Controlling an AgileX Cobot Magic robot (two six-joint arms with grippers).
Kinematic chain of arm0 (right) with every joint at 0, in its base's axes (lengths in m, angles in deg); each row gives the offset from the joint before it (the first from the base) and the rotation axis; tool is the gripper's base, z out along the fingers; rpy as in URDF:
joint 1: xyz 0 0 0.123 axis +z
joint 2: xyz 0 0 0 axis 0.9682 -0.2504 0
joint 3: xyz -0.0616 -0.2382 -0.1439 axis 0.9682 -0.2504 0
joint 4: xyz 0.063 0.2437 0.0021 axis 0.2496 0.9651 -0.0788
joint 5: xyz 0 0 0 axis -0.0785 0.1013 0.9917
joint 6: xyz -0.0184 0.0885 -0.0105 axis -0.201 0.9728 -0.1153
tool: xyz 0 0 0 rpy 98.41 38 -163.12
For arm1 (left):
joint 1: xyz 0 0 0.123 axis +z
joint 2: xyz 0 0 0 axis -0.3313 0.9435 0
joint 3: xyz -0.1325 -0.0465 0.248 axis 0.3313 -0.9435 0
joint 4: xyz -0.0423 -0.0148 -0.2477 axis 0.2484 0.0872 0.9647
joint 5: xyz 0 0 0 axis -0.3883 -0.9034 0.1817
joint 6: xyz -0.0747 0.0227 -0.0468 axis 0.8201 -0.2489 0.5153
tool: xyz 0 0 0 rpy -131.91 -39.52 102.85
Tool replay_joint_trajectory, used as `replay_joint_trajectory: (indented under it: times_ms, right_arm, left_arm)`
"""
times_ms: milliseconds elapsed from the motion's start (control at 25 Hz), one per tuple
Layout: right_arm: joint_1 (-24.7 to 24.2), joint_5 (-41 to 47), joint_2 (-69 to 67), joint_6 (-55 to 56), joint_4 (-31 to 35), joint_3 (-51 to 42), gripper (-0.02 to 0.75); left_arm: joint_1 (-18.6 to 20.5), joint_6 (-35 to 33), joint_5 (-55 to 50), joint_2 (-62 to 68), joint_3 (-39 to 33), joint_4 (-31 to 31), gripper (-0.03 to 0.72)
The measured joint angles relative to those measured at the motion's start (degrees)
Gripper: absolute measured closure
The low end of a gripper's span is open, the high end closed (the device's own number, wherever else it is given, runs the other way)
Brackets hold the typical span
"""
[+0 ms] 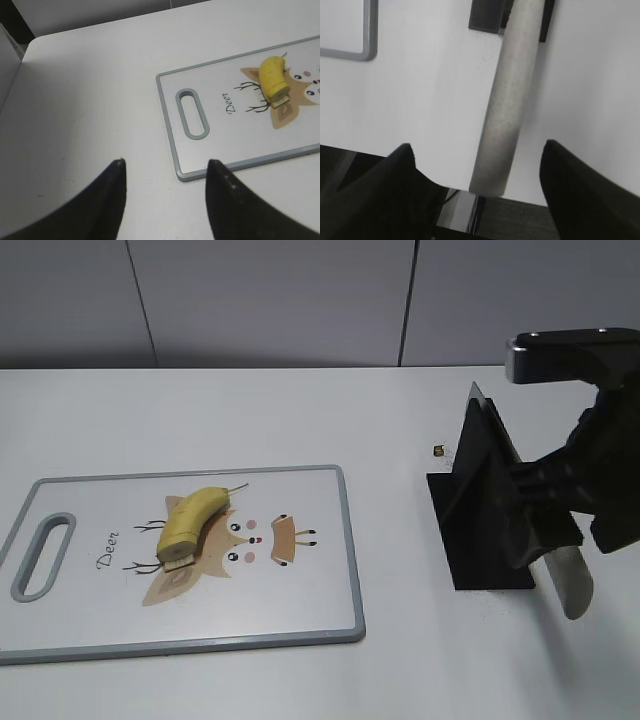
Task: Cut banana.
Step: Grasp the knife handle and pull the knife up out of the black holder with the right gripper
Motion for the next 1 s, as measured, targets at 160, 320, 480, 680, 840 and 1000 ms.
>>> replay_joint_trajectory:
  times_ms: [160,320,480,680,840,1000]
  right_arm:
    - [0.0,-2.44,-2.41,2.89,-2.04,0.08,0.155]
    - [0.0,-2.74,-4.63,5.08,-4.78,0.07,0.155]
    - [0.0,-3.13,-6.2,5.34,-4.85,0.07,0.161]
    - [0.0,-3.13,-8.66,5.46,-4.86,0.09,0.209]
    - [0.0,-3.0,-9.79,5.8,-4.91,0.09,0.244]
    - [0.0,-2.34,-9.79,6.33,-4.91,0.09,0.321]
  left_arm:
    - [0.0,0.0,0.0,0.0,0.0,0.0,0.19]
    - [0.0,0.0,0.0,0.0,0.0,0.0,0.19]
    - [0.0,0.0,0.0,0.0,0.0,0.0,0.19]
    - [0.0,0.0,0.0,0.0,0.0,0.0,0.19]
    - [0.0,0.0,0.0,0.0,0.0,0.0,0.19]
    - [0.0,0.0,0.0,0.0,0.0,0.0,0.19]
